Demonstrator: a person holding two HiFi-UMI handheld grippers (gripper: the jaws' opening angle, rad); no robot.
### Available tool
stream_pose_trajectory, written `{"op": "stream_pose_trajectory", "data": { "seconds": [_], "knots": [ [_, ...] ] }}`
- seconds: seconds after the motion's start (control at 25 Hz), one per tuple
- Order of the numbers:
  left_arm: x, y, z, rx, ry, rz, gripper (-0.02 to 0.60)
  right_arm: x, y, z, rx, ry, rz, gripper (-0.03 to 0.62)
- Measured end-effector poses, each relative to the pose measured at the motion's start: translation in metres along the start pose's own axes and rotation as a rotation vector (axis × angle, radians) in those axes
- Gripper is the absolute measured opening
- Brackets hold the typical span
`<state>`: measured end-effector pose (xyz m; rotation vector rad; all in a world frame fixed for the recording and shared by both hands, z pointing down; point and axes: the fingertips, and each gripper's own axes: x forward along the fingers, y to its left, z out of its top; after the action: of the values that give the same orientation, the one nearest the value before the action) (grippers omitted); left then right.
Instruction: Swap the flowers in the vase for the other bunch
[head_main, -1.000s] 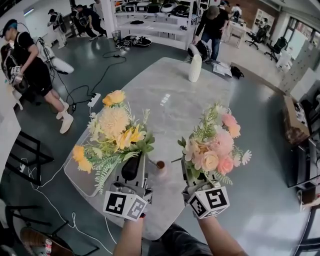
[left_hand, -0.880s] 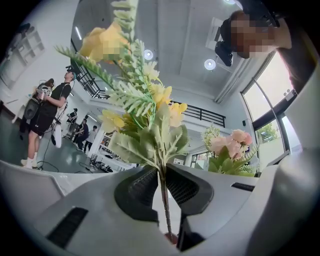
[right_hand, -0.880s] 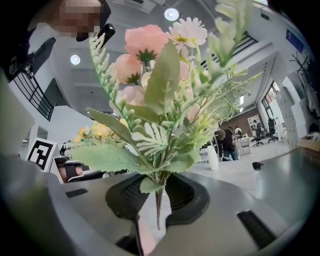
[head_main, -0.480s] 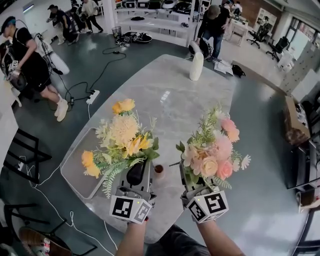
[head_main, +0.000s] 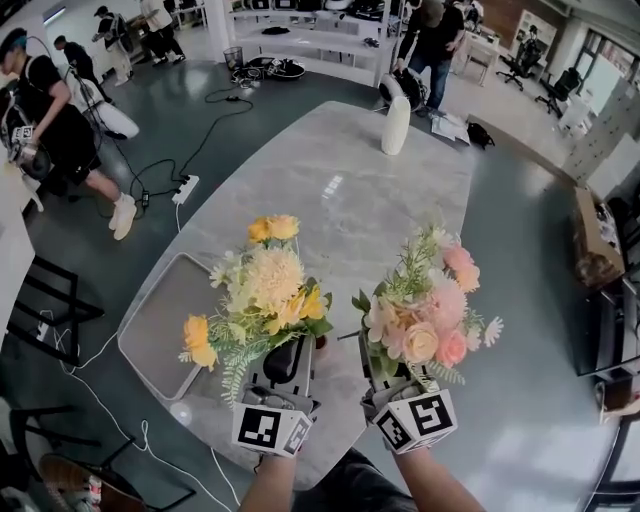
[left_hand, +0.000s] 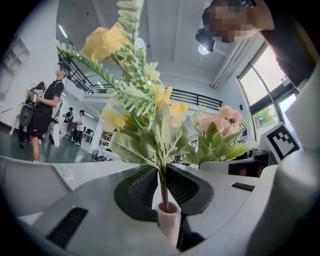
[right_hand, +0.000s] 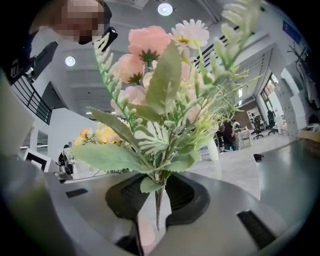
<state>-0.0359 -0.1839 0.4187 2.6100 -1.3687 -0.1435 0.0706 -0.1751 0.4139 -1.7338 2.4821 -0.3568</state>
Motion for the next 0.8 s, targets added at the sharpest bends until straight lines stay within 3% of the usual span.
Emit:
{"op": "stream_pose_trajectory", "data": {
  "seconds": [0.8],
  "knots": [
    [0.005, -0.007, -0.022, 0.042, 0.056, 0.002, 0.057, -0.002, -0.007, -0.006, 0.005, 0.012, -0.001, 0.091]
  ]
}}
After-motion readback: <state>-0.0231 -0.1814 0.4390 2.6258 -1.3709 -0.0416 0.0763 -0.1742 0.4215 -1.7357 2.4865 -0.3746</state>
